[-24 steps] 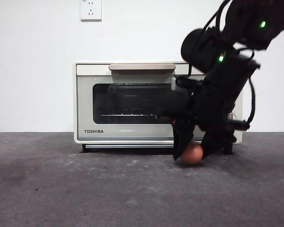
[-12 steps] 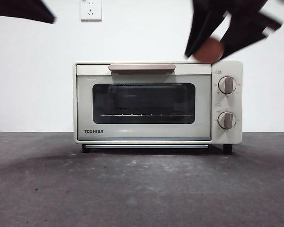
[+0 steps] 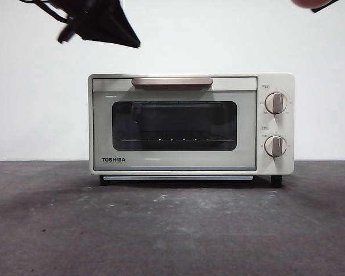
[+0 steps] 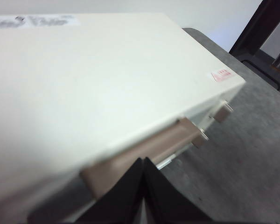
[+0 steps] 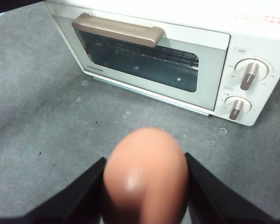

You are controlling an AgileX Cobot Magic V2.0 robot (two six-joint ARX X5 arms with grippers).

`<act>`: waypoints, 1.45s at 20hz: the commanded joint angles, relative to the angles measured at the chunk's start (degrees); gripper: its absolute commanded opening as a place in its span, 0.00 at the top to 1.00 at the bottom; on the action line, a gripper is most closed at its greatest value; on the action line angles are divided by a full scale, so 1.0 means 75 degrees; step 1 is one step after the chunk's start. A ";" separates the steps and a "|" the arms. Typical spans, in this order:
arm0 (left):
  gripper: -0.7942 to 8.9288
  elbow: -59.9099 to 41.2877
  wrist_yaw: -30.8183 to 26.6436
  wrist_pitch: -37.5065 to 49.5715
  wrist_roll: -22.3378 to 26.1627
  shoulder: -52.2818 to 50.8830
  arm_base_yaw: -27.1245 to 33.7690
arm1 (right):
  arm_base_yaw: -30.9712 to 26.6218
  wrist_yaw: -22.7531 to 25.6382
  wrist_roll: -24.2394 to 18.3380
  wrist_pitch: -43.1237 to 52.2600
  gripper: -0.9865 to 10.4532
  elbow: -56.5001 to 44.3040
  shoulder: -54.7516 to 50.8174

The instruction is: Eggoven

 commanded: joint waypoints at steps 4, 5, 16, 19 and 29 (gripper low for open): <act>0.91 0.0609 -0.0233 0.0085 0.0402 0.0863 -0.0224 | 0.0055 0.0382 -0.0093 -0.0160 0.91 0.0108 -0.0248; 0.91 0.0662 -0.0236 0.0087 0.0423 0.0988 -0.0251 | 0.0052 0.0382 -0.0096 -0.0198 0.91 0.0108 -0.0309; 0.91 0.0664 -0.0889 0.0274 0.0784 0.1504 -0.0440 | 0.0052 0.0379 -0.0219 -0.0216 0.91 0.0108 -0.0423; 0.91 0.0664 -0.0889 0.0122 0.0787 0.1568 -0.0484 | 0.0052 0.0379 -0.0239 -0.0216 0.91 0.0108 -0.0423; 0.91 0.0664 -0.0877 -0.0863 0.0988 0.1588 -0.1183 | 0.0052 0.0382 -0.0274 -0.0195 0.91 0.0108 -0.0420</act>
